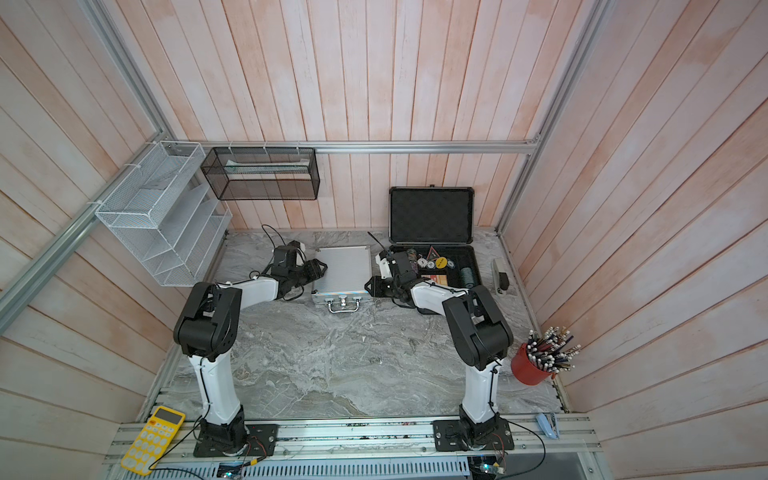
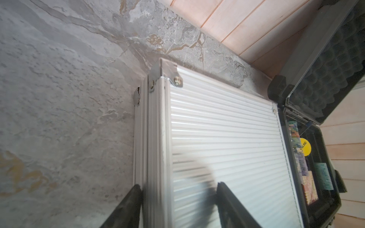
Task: Open the poker set cases
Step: Adjust the poker set case at the center of the board.
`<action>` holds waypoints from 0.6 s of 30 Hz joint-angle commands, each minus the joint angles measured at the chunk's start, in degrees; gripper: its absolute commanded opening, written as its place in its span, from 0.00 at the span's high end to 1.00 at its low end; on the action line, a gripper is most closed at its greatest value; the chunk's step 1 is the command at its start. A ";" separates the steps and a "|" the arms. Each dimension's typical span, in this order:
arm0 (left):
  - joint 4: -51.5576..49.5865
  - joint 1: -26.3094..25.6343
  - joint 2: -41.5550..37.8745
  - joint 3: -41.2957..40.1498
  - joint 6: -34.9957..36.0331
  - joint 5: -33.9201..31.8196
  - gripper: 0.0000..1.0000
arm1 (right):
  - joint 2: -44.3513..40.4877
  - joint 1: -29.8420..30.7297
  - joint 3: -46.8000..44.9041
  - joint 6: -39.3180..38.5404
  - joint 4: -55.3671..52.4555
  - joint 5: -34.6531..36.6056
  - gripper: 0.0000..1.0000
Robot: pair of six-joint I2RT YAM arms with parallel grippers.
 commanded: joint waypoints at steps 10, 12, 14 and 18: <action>-0.57 0.86 -6.79 -3.74 3.51 2.60 0.38 | -8.50 -0.17 1.11 -5.38 -8.81 8.47 0.51; -0.67 0.89 -8.38 -5.17 3.79 2.47 0.38 | -11.01 0.36 -0.98 -5.90 -7.19 7.71 0.51; -0.77 0.79 -9.75 -6.51 3.70 2.36 0.38 | -13.28 1.45 -3.18 -6.74 -5.77 6.86 0.51; -0.08 0.76 -12.56 -10.35 3.26 2.59 0.38 | -16.11 4.99 -7.26 -7.77 -3.57 5.80 0.51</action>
